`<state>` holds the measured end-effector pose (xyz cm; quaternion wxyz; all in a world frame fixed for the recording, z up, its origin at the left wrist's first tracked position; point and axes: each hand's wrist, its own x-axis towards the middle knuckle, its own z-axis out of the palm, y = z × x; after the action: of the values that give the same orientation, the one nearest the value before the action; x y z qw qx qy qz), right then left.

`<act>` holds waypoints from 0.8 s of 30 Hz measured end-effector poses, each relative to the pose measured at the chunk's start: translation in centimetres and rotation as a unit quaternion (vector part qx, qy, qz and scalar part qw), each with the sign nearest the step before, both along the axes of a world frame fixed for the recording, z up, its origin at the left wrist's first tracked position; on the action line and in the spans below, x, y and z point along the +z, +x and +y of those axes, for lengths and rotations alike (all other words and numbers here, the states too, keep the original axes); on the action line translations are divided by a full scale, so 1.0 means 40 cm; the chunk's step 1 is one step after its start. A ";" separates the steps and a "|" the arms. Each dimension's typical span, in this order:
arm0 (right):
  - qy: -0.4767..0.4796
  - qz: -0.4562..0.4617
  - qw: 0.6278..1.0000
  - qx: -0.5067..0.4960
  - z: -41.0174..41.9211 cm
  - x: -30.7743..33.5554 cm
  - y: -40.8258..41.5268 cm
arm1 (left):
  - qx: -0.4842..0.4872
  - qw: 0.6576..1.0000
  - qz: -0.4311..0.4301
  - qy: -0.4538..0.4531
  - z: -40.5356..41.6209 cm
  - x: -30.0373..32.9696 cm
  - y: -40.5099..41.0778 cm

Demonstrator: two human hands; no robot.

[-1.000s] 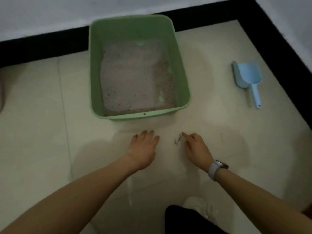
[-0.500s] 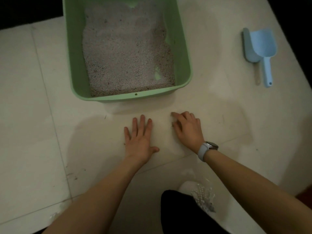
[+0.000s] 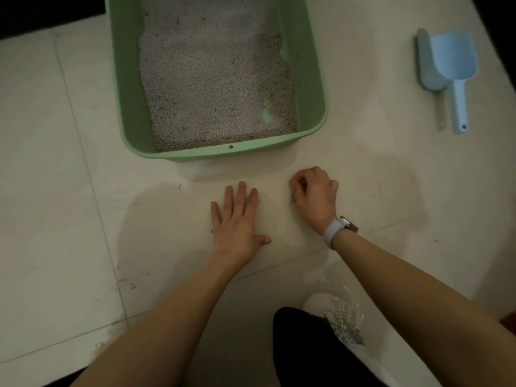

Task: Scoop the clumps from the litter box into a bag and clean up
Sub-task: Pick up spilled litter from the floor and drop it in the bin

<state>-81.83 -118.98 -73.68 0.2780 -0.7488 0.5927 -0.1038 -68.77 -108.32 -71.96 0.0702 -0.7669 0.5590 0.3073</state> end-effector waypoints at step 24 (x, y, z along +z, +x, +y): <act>0.057 -0.144 0.978 -0.137 -0.012 0.008 -0.110 | -0.375 0.834 -0.177 -0.365 -0.210 -0.100 -0.049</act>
<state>-86.24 -119.45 -73.38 0.3857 -0.6205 0.6485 -0.2136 -70.72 -116.70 -75.98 -0.0070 -0.5102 0.8530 -0.1099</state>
